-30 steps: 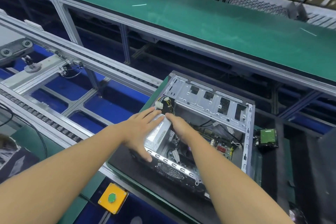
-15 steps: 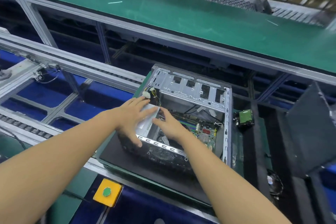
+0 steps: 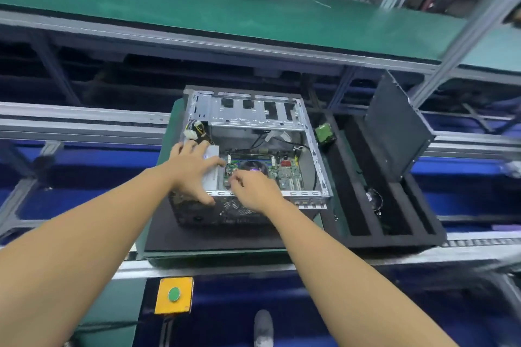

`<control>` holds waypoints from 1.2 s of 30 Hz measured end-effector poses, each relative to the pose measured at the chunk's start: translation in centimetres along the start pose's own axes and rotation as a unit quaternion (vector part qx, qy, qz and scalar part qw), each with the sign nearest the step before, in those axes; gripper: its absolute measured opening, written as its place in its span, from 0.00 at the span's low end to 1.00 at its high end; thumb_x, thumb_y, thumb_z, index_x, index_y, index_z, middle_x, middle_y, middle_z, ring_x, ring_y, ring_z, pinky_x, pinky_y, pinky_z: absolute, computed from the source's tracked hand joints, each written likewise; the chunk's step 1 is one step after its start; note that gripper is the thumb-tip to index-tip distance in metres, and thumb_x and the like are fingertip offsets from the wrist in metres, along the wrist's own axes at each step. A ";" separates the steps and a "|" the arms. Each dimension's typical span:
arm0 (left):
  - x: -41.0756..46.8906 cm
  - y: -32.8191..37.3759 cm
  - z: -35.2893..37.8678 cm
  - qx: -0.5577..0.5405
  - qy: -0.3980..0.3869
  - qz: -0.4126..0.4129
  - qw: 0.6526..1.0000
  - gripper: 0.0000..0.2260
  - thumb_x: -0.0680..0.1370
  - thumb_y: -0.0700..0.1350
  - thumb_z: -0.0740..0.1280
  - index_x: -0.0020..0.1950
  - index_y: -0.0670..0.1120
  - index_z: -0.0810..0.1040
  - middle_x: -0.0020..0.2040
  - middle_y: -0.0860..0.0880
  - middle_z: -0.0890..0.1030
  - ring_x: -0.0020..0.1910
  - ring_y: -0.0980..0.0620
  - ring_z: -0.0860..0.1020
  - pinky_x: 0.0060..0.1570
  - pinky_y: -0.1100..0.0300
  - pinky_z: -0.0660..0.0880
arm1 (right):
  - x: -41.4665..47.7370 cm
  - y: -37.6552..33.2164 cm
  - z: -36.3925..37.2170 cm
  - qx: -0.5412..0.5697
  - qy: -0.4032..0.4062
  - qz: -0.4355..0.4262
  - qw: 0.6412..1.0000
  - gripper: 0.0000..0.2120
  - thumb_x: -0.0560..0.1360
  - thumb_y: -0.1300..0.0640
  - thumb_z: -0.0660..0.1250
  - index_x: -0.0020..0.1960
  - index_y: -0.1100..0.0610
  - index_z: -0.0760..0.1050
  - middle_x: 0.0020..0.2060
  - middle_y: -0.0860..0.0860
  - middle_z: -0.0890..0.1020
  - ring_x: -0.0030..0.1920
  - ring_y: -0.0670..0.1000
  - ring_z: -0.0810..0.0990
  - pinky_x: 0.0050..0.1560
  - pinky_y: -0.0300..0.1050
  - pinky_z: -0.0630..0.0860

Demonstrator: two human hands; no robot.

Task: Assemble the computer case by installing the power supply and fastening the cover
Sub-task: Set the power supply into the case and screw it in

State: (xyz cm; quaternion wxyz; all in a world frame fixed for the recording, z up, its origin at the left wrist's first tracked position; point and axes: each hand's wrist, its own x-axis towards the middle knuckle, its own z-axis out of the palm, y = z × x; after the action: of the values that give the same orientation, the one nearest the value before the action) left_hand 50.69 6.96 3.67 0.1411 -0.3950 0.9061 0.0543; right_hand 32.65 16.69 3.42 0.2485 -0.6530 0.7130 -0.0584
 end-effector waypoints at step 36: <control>-32.0 -0.2 27.2 -0.473 -0.083 -0.578 0.660 0.22 0.78 0.61 0.67 0.58 0.44 0.74 0.54 0.46 0.80 0.56 0.44 0.79 0.51 0.56 0.74 | -3.7 -21.7 22.8 0.048 -0.381 -0.146 0.912 0.20 0.79 0.60 0.63 0.70 0.54 0.72 0.41 0.53 0.80 0.36 0.53 0.75 0.40 0.46 0.72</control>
State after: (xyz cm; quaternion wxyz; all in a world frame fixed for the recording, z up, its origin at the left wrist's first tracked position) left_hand 77.34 34.97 -12.70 0.0132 -0.8466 0.3320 0.4159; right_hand 62.12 22.66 -6.55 0.5211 -0.7096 0.4575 0.1248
